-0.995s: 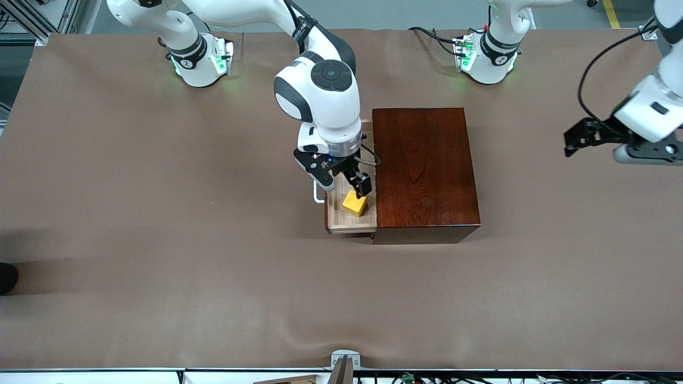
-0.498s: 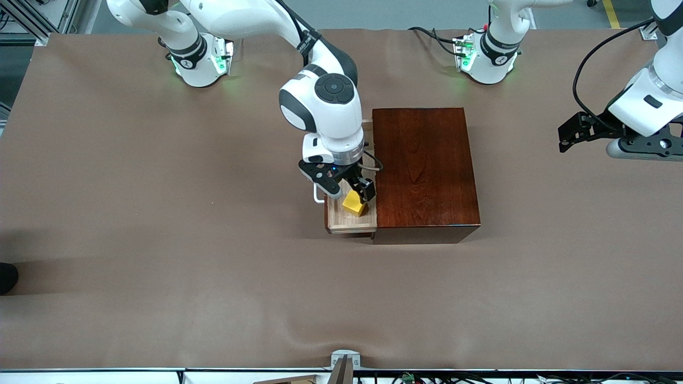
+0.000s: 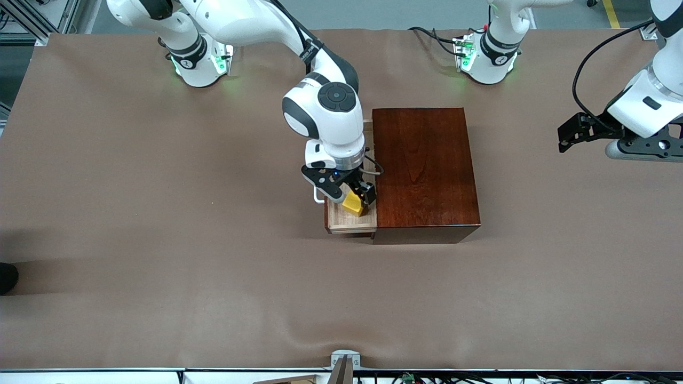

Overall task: Open drawer, take yellow block, close drawer
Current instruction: 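Lower the right gripper over the yellow cube while the left gripper withdraws, then close the right gripper on the yellow cube and lift it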

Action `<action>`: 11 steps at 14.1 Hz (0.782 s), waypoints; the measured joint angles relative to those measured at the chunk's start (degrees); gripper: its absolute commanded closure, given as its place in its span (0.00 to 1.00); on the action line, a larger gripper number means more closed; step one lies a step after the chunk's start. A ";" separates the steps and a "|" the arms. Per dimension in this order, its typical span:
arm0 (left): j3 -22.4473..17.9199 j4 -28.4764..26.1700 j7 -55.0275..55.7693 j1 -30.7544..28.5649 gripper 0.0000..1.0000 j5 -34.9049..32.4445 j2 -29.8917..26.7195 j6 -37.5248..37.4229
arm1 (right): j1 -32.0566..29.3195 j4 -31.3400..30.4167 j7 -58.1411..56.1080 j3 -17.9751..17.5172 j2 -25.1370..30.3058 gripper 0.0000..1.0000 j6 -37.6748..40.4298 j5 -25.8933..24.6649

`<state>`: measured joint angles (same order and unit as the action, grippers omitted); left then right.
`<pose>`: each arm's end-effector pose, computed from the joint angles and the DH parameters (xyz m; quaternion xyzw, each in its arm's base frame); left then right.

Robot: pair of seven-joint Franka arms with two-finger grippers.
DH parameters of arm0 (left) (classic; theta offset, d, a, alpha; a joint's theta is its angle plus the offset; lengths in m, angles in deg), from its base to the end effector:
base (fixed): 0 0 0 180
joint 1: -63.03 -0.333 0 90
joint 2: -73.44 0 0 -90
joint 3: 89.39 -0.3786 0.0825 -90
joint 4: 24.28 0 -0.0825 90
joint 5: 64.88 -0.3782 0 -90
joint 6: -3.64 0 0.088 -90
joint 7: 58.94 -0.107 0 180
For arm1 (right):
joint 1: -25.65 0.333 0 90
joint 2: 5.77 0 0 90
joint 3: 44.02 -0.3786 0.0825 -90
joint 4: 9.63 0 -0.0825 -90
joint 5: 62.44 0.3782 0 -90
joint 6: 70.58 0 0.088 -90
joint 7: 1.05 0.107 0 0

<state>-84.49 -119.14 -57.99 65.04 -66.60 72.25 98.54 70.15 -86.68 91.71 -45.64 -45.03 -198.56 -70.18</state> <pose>0.5439 -0.0635 0.6663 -0.9984 0.0531 -0.0118 0.0151 0.5528 0.5602 0.3936 -0.9246 0.3639 -0.0812 0.0781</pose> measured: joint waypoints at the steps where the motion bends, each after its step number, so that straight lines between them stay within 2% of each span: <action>1: 0.00 0.00 0.00 0.00 0.00 0.00 0.07 -0.01 | 0.00 0.00 -0.10 0.00 -0.29 0.00 -0.39 -0.03; 10: 0.06 0.00 0.00 0.03 0.00 0.00 0.11 -0.02 | 0.00 0.01 -1.42 0.19 -1.71 0.00 -1.65 -0.16; 11: 0.06 0.00 0.00 0.03 0.00 0.00 0.11 -0.02 | 0.00 0.01 -1.51 0.21 -1.74 0.12 -1.93 -0.19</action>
<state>-84.43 -119.14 -57.99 65.06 -66.60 72.36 98.53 70.15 -86.67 90.20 -45.43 -46.77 -200.49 -70.37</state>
